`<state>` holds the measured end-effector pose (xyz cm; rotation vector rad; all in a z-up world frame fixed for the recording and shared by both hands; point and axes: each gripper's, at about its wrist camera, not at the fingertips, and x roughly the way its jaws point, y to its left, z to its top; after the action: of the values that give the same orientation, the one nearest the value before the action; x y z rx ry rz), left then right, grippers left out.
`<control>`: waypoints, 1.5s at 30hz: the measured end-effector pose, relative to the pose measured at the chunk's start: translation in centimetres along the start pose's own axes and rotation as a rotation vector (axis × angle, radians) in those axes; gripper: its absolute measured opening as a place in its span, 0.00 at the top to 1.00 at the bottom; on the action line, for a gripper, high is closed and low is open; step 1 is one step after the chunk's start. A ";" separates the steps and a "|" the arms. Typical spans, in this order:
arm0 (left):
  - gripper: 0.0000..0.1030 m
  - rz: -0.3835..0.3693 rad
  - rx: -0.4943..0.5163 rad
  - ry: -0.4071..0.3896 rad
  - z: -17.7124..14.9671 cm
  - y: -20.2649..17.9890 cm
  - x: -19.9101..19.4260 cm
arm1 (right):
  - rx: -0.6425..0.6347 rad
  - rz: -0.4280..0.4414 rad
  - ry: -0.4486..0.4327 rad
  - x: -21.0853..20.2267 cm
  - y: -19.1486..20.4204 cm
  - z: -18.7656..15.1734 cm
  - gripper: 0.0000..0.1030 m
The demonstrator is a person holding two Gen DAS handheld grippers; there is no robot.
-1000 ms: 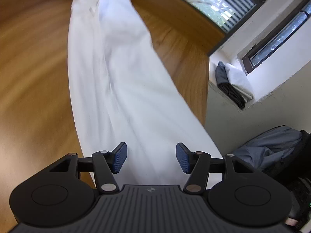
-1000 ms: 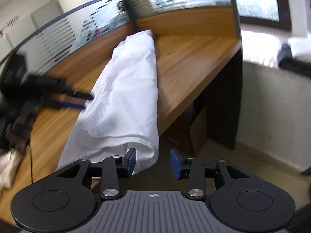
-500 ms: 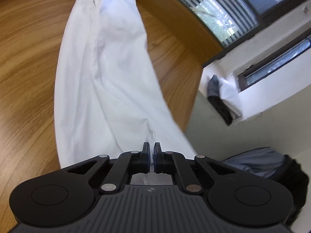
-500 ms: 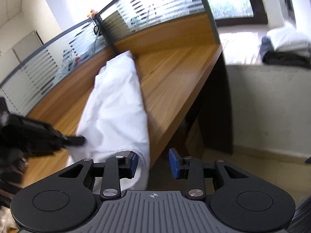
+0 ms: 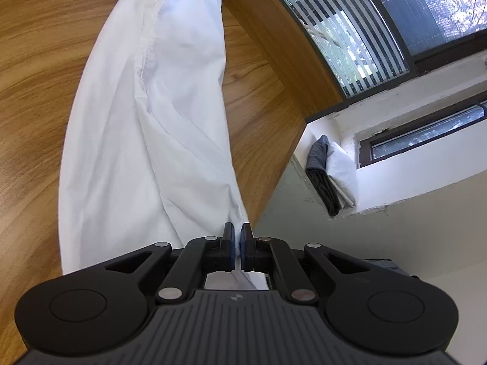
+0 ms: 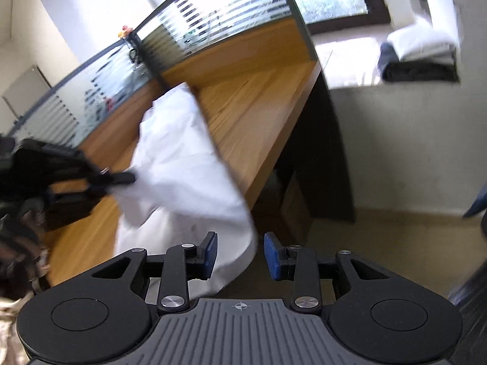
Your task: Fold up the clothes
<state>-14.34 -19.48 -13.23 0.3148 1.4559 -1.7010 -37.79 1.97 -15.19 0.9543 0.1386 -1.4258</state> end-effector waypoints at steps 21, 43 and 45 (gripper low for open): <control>0.97 -0.018 0.028 -0.048 1.1 -1.7 -1.4 | 0.299 0.187 0.108 1.5 0.7 0.3 0.96; 0.86 0.199 0.339 -0.072 -6.6 4.2 -3.2 | -0.373 0.090 0.123 3.2 5.4 4.2 0.80; 0.83 0.204 0.465 -0.120 -6.8 3.0 -3.5 | -0.438 0.113 0.102 4.7 6.3 4.9 0.80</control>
<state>-12.26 -11.78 -14.95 0.5792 0.8967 -1.8390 -33.53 -5.63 -11.91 0.6596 0.4467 -1.1771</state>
